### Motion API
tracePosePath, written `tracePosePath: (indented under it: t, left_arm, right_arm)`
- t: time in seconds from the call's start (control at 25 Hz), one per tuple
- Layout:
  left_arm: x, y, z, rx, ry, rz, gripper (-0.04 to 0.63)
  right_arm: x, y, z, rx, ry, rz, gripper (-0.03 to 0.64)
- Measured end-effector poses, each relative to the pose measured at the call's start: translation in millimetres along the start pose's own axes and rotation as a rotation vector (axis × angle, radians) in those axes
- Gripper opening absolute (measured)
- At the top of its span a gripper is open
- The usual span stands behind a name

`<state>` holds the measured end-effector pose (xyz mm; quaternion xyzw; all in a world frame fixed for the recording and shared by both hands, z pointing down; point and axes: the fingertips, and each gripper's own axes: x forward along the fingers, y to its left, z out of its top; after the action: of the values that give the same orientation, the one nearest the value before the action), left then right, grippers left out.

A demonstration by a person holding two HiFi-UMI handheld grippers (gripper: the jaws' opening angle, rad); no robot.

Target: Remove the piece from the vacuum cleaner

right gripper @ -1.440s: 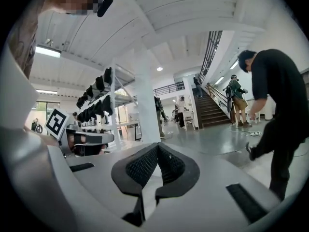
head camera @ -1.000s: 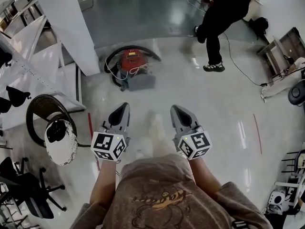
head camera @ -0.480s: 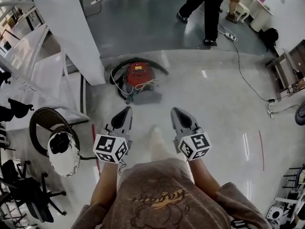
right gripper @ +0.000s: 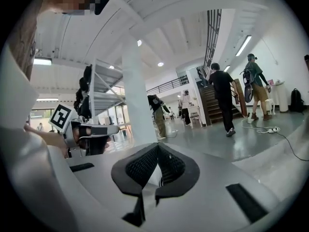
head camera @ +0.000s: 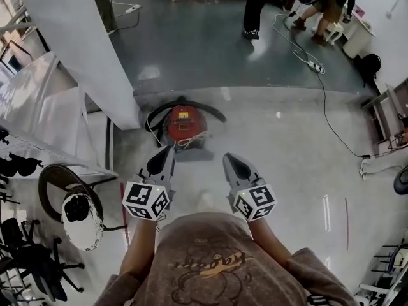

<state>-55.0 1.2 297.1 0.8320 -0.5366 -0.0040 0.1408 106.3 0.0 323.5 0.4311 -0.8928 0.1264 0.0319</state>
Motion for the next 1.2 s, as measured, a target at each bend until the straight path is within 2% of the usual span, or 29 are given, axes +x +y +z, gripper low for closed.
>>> tracePosePath:
  t: [0.2,0.52,1.0,1.2]
  left_arm:
    - [29,15,3,-0.016,-0.005,0.049,0.003]
    - [53,30,10,-0.026,-0.003,0.062,0.003]
    - [70,57,31,0.003,-0.011,0.020,0.003]
    - [71,64,33,0.013,-0.007,0.009,0.003]
  right_arm:
    - [32,-23,10,-0.003,0.005,0.039,0.000]
    - [67,-38,22,0.020,-0.002,0.047,0.000]
    - [90,-41,39,0.025,-0.049,-0.011,0.000]
    - [99,-36,41,0.018,-0.060,-0.001,0.002]
